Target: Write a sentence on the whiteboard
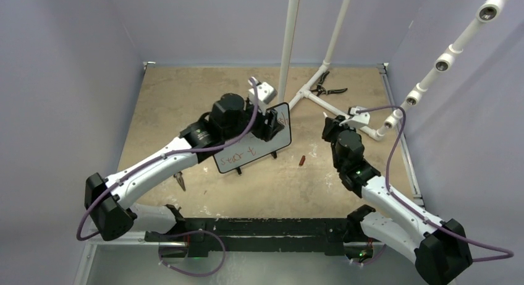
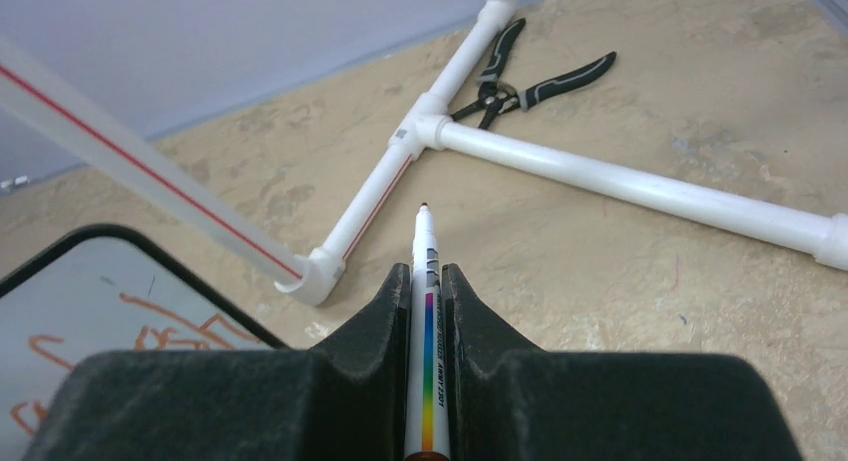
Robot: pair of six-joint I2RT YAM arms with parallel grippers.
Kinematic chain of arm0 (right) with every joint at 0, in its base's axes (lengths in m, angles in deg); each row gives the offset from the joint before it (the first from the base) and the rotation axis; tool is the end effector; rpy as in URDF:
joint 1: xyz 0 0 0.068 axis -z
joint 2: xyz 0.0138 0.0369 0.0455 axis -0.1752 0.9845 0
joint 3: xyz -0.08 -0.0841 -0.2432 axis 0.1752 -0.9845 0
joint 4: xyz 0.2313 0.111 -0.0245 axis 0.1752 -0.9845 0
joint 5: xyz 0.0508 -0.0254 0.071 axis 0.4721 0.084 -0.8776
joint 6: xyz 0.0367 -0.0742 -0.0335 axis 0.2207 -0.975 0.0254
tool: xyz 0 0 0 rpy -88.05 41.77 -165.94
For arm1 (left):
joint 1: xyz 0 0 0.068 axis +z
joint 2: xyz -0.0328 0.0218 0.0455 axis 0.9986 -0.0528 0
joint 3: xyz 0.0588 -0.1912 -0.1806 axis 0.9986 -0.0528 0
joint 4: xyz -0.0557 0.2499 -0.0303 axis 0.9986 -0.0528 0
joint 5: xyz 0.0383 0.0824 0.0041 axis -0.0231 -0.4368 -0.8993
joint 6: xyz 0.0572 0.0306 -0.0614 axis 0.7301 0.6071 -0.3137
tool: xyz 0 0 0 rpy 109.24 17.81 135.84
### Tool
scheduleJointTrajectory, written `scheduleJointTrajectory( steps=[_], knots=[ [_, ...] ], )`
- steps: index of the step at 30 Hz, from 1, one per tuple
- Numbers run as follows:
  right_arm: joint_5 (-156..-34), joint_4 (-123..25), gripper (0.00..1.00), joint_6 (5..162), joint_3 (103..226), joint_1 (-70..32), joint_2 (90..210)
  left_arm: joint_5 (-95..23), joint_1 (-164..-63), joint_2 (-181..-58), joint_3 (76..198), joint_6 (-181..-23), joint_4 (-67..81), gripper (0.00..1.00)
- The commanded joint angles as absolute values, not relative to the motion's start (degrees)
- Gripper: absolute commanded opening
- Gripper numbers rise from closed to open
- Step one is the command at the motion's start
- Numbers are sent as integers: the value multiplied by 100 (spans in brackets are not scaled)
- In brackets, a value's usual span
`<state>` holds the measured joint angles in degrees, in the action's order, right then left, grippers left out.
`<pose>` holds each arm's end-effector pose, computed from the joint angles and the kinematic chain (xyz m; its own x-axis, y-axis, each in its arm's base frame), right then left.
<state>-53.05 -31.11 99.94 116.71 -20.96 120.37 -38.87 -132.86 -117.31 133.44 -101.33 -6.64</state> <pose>0.2301 0.0867 0.2619 -0.0654 0.3408 -0.9379 0.0792 0.9387 0.3355 0.2300 -0.2479 0.3593 -0.3467 0.0750 -0.9350 0.7225 0.6570 -0.2152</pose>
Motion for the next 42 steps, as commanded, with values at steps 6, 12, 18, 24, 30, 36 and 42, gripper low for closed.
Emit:
scheduleJointTrajectory(
  steps=[6,12,18,24,30,36,42],
  knots=[
    [-4367,-2618,0,10333,11130,-1795,11226,-4302,-14761,-12975,12936,-10705,725,53],
    [-4485,-2486,0,10232,10865,-1794,10639,-4368,-14823,-14087,12994,-11146,1055,49],
    [-4497,-2548,0,10205,10961,-1794,10824,-4672,-14823,-14944,13373,-11244,1111,46],
    [-4528,-2622,0,10234,11008,-1796,10953,-4992,-14823,-15563,13764,-11182,953,42],
    [-4591,-2630,0,10257,10961,-1802,10848,-5407,-14823,-15884,13941,-11041,727,35],
    [-4618,-2613,0,10249,10960,-1797,10913,-5524,-14832,-16082,13992,-10938,672,32],
    [-4629,-2619,0,10254,11002,-1799,11061,-5624,-14849,-16220,14034,-10837,618,30]
  ],
)
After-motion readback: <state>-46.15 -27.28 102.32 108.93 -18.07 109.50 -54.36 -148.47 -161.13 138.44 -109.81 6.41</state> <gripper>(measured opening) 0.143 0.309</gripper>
